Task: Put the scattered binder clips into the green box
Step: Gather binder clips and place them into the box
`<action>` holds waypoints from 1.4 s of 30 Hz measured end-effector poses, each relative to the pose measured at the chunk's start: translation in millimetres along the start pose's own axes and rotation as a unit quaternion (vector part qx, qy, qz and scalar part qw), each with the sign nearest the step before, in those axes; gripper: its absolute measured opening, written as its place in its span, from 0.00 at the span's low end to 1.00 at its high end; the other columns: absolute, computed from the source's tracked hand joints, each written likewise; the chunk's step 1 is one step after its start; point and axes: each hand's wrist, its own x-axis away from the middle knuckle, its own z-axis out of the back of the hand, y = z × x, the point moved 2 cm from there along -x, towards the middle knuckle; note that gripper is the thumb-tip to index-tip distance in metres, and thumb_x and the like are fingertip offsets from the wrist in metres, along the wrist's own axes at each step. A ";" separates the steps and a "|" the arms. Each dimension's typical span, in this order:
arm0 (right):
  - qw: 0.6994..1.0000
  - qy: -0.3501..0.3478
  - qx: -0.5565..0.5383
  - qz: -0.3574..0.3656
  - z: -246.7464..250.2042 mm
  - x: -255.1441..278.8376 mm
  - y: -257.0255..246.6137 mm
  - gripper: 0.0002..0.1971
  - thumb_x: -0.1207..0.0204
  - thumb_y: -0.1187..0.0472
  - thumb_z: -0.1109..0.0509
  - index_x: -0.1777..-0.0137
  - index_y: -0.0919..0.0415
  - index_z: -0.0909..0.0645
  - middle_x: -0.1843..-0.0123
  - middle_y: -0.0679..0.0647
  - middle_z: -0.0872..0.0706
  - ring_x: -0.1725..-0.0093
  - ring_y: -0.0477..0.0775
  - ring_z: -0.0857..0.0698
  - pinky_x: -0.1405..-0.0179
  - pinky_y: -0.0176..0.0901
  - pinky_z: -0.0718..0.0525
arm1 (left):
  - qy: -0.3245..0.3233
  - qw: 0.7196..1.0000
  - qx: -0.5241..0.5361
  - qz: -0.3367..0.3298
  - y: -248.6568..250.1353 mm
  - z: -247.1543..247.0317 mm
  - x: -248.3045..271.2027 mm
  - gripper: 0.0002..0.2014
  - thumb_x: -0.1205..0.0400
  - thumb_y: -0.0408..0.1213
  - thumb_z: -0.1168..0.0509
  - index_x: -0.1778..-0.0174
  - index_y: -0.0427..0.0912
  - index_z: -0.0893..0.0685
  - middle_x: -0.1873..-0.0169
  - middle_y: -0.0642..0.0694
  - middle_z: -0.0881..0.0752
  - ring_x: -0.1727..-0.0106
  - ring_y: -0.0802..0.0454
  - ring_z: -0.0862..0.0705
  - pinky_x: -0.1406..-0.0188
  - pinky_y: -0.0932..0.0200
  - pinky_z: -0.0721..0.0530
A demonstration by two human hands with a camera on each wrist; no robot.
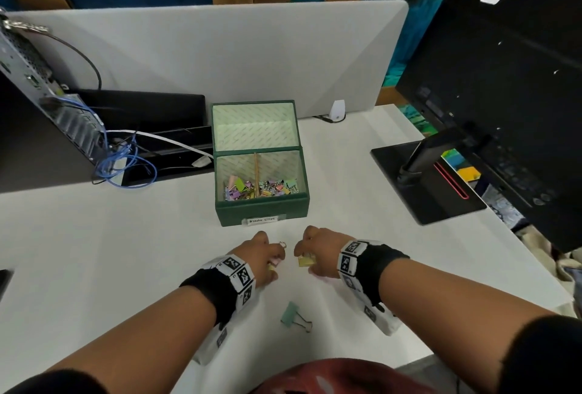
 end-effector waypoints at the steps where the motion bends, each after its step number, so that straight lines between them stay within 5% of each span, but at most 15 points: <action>1: 1.000 0.004 -0.007 -0.004 0.1 -0.1 0.7 0.22 0.24 0.59 0.32 0.29 0.50 0.27 0.30 0.57 0.29 0.33 0.62 0.24 0.39 0.51 0.21 | 0.002 1.000 0.000 -0.001 -1.1 0.7 -0.8 0.20 0.23 0.43 0.32 0.34 0.54 0.24 0.37 0.44 0.28 0.37 0.45 0.22 0.37 0.55 0.22; 7: 0.999 0.008 -0.038 -0.011 3.7 0.3 4.4 0.18 0.25 0.63 0.32 0.35 0.55 0.22 0.32 0.59 0.28 0.36 0.63 0.22 0.38 0.51 0.19 | 0.003 0.999 -0.042 -0.002 -1.7 3.7 -2.7 0.18 0.21 0.45 0.34 0.34 0.56 0.24 0.37 0.43 0.27 0.35 0.43 0.27 0.36 0.51 0.24; 12: 0.996 0.001 -0.083 -0.035 8.8 2.9 10.0 0.19 0.26 0.67 0.33 0.35 0.56 0.22 0.31 0.58 0.29 0.38 0.62 0.19 0.40 0.50 0.17 | 0.022 0.998 -0.057 -0.024 -0.6 4.6 -6.4 0.14 0.19 0.37 0.39 0.39 0.53 0.21 0.38 0.43 0.26 0.37 0.41 0.27 0.42 0.55 0.26; 16: 0.976 0.031 -0.203 -0.065 13.9 5.2 16.8 0.14 0.27 0.67 0.31 0.43 0.53 0.18 0.36 0.53 0.29 0.46 0.61 0.15 0.59 0.46 0.10 | 0.027 0.997 -0.063 -0.033 -0.6 7.3 -7.4 0.12 0.19 0.33 0.42 0.44 0.51 0.21 0.46 0.45 0.27 0.40 0.41 0.26 0.48 0.57 0.28; 21: 0.969 0.099 -0.212 -0.079 29.5 4.0 25.7 0.11 0.25 0.59 0.31 0.43 0.49 0.18 0.36 0.51 0.21 0.44 0.51 0.19 0.48 0.37 0.26 | 0.024 0.997 -0.069 -0.030 -2.6 12.7 -6.4 0.11 0.21 0.31 0.44 0.50 0.50 0.22 0.50 0.45 0.28 0.43 0.42 0.26 0.48 0.54 0.24; 26: 0.951 0.144 -0.269 -0.053 58.8 -3.7 19.5 0.10 0.27 0.61 0.27 0.46 0.55 0.16 0.43 0.52 0.15 0.55 0.47 0.20 0.58 0.32 0.26 | 0.046 0.998 -0.026 -0.043 -13.1 8.6 -5.8 0.10 0.23 0.32 0.39 0.52 0.51 0.19 0.46 0.46 0.26 0.43 0.45 0.24 0.42 0.51 0.20; 30: 0.932 0.175 -0.317 0.000 93.9 -14.7 -4.7 0.04 0.26 0.64 0.30 0.58 0.55 0.16 0.56 0.48 0.15 0.64 0.39 0.21 0.64 0.20 0.23 | 0.121 0.989 0.068 -0.048 -18.5 14.5 5.9 0.10 0.22 0.34 0.39 0.52 0.50 0.15 0.48 0.49 0.23 0.48 0.51 0.21 0.50 0.63 0.24; 32: 0.925 0.183 -0.332 0.019 109.6 -22.9 -16.7 0.08 0.25 0.66 0.32 0.63 0.53 0.19 0.54 0.53 0.12 0.63 0.46 0.18 0.66 0.26 0.20 | 0.149 0.980 0.118 -0.054 -24.1 27.6 13.4 0.08 0.23 0.33 0.36 0.54 0.49 0.15 0.46 0.47 0.22 0.47 0.48 0.19 0.47 0.61 0.21; 35: 0.941 0.188 -0.279 0.028 121.5 -32.7 -28.5 0.07 0.25 0.68 0.34 0.55 0.60 0.15 0.47 0.57 0.11 0.56 0.48 0.19 0.62 0.31 0.22 | 0.180 0.964 0.185 -0.061 -38.4 52.2 27.0 0.14 0.25 0.31 0.32 0.65 0.59 0.18 0.51 0.48 0.23 0.51 0.48 0.19 0.42 0.52 0.18; 38: 0.956 0.162 -0.242 0.035 113.6 -37.6 -29.6 0.08 0.24 0.67 0.33 0.49 0.62 0.15 0.48 0.54 0.12 0.56 0.44 0.20 0.58 0.28 0.26 | 0.233 0.945 0.223 -0.055 -50.1 77.8 39.4 0.20 0.25 0.31 0.29 0.69 0.66 0.23 0.55 0.56 0.25 0.55 0.52 0.19 0.44 0.56 0.19; 42: 0.979 0.076 -0.185 0.048 90.8 -35.7 -29.4 0.10 0.23 0.63 0.35 0.45 0.58 0.16 0.55 0.44 0.18 0.54 0.44 0.22 0.62 0.23 0.28 | 0.305 0.919 0.243 -0.056 -52.4 114.1 42.6 0.17 0.24 0.32 0.30 0.66 0.62 0.23 0.49 0.49 0.22 0.56 0.60 0.19 0.48 0.65 0.20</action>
